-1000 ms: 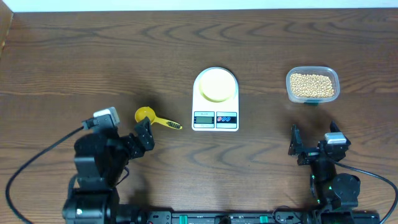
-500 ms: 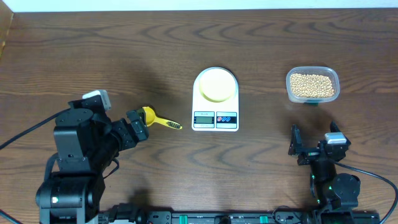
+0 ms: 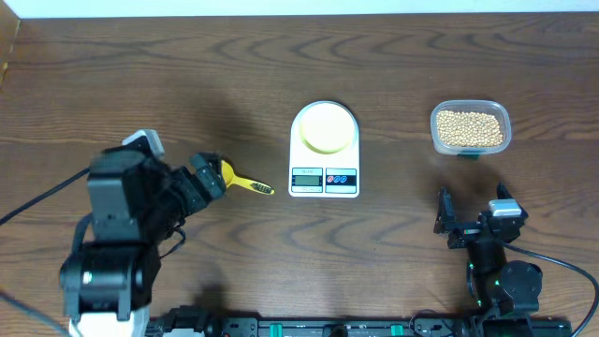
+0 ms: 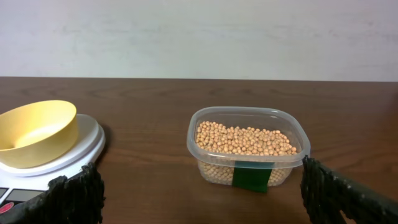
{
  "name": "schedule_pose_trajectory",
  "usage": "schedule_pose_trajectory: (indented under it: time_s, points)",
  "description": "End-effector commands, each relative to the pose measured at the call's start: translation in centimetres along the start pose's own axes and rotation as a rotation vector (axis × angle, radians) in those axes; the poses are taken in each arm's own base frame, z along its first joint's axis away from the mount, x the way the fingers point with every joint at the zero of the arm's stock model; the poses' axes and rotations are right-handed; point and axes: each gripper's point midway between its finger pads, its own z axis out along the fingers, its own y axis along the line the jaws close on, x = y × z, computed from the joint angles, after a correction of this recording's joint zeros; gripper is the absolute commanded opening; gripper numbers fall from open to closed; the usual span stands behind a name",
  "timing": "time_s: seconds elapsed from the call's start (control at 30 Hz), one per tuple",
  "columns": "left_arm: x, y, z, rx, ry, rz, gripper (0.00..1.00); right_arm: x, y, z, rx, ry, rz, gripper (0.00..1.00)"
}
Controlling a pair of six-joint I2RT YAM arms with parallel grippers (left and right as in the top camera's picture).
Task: Scoop item into bowl and weigh 50g on scale
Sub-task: 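Move the left gripper forward over the yellow scoop's bowl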
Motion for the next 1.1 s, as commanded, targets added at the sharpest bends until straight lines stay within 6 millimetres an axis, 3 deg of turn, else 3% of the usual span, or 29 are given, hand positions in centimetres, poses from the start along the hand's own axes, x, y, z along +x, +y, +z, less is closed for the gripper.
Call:
schedule_pose_trajectory:
  time_s: [0.0,0.2,0.27,0.53,0.73,1.07]
  points:
    - [-0.4,3.6,1.9,-0.22,0.012,-0.163,0.93,0.1,0.1,0.0,-0.002,0.001,0.006,0.99]
    - [0.6,5.8,6.0,-0.364,0.122,-0.251,0.84,0.1,0.1,0.0,-0.002,0.001,0.006,0.99]
    - [1.4,6.5,7.5,-0.407,0.177,-0.264,0.75,0.1,0.1,0.0,-0.002,0.001,0.006,0.99]
    - [3.7,8.9,13.5,-0.535,0.325,-0.308,0.72,0.1,0.1,0.0,-0.002,0.001,0.006,0.99]
    - [4.7,10.2,17.5,-0.574,0.367,-0.324,0.62,0.1,0.1,0.0,-0.002,0.002,0.006,0.99]
    - [7.9,12.7,21.2,-0.655,0.45,-0.356,0.5,0.1,0.1,0.0,-0.002,0.001,0.006,0.99]
